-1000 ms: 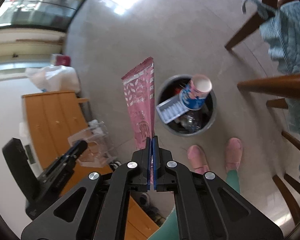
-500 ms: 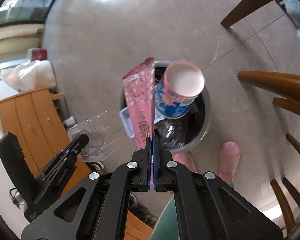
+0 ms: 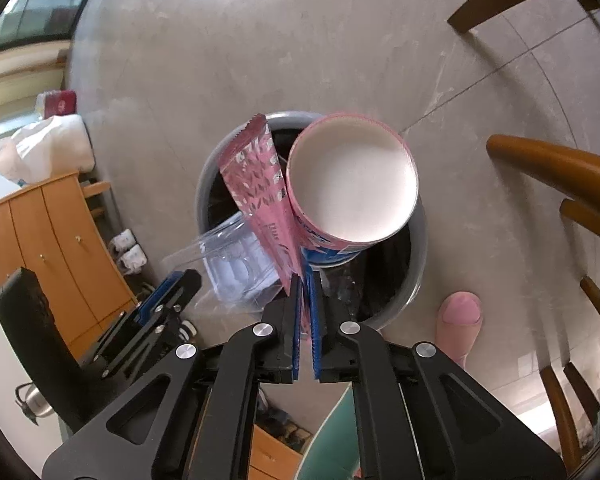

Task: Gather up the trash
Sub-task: 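Open both grippers to drop the wrapper and PRETZ box into the bin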

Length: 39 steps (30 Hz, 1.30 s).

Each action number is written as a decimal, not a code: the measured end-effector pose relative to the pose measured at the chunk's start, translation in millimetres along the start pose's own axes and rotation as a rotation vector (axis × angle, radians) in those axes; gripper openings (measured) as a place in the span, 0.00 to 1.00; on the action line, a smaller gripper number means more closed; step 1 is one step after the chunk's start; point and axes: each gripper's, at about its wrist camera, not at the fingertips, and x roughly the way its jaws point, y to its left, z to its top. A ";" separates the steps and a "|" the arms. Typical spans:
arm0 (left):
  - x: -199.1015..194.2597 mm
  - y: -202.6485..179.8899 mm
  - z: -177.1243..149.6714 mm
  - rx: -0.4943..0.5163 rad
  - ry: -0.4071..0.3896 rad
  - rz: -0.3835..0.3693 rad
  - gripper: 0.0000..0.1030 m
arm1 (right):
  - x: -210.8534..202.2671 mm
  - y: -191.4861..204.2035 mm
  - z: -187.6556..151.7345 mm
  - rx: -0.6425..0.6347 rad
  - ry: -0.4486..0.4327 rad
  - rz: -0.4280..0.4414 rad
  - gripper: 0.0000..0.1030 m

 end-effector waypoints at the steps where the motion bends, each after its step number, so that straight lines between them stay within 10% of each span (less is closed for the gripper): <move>1: 0.9 -1.7 -1.6 0.008 0.005 0.006 0.34 | -0.6 -0.8 -0.9 0.002 0.001 -0.002 0.17; 5: 0.6 -5.7 -7.6 0.019 -0.010 0.029 0.51 | -8.9 -7.5 -4.6 0.020 -0.021 -0.011 0.38; 18: -60.1 -5.1 -18.3 0.018 -0.062 0.043 0.61 | -69.2 10.0 -29.1 0.004 -0.090 0.044 0.51; 39: -274.9 44.4 -95.4 0.010 -0.210 0.097 0.78 | -234.9 141.5 -153.9 -0.266 -0.177 0.094 0.64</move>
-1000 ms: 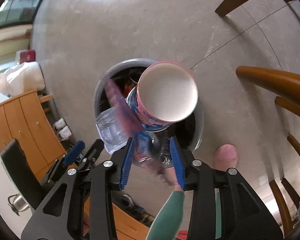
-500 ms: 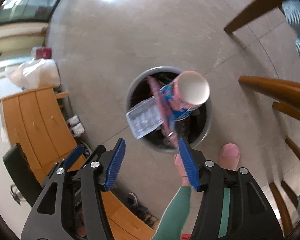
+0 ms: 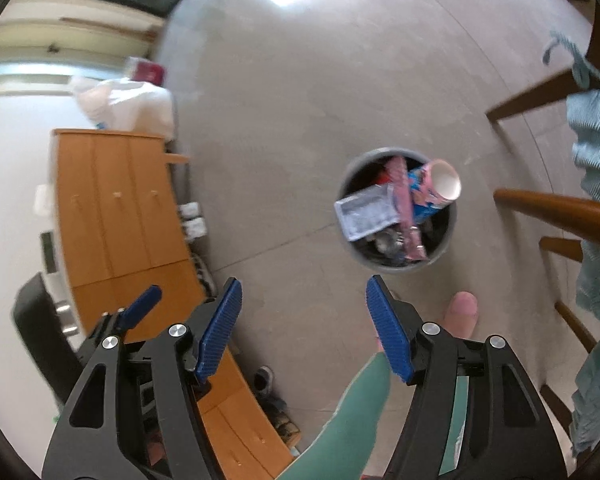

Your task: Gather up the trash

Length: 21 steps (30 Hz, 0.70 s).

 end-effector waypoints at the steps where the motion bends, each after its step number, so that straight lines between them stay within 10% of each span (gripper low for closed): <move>1: -12.7 3.3 -1.6 -0.001 -0.006 0.002 0.79 | -18.0 10.0 -3.7 -0.019 -0.025 0.008 0.64; 10: -130.9 -6.6 10.8 0.068 -0.197 0.047 0.88 | -157.1 16.0 -32.7 0.012 -0.268 0.057 0.64; 21: -234.6 -121.1 20.1 0.359 -0.461 -0.028 0.93 | -313.6 -110.7 -151.2 0.361 -0.642 -0.016 0.68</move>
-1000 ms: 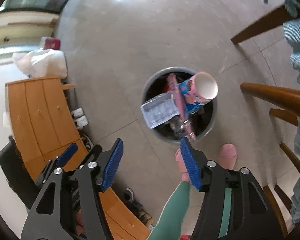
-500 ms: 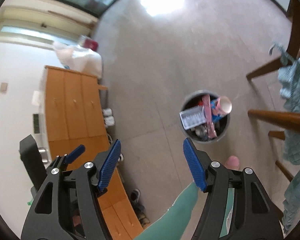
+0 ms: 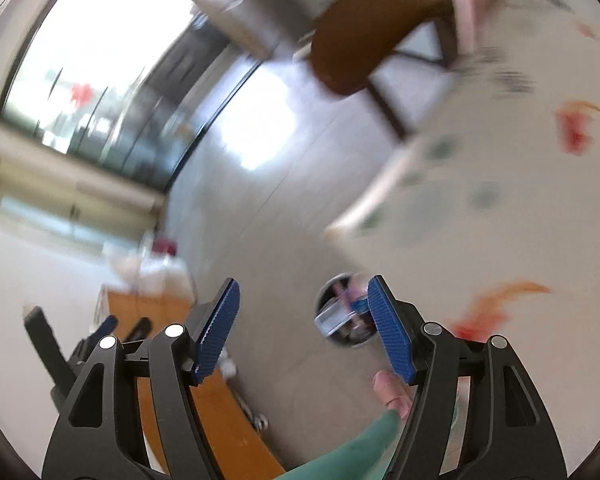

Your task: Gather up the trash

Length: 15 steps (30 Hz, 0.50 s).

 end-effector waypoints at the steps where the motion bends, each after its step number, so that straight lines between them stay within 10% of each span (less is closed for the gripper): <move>1: -6.4 -17.4 7.8 0.040 -0.026 -0.020 0.93 | -13.4 -15.0 -0.8 0.028 -0.029 -0.016 0.68; 15: -60.6 -218.5 62.9 0.318 -0.203 -0.249 0.93 | -169.0 -195.7 -31.2 0.324 -0.308 -0.172 0.68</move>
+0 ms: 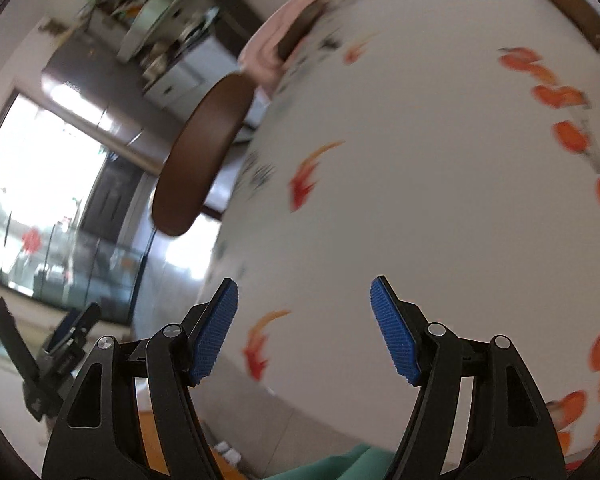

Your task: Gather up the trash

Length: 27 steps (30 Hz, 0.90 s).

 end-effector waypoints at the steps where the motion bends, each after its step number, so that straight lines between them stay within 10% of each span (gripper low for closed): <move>1: 3.2 -14.0 7.1 0.016 -0.003 -0.017 0.93 | -5.6 -7.7 4.6 0.011 -0.011 -0.007 0.68; 27: 39.4 -209.8 100.5 0.331 -0.056 -0.356 0.93 | -65.6 -98.0 45.8 0.226 -0.200 -0.169 0.71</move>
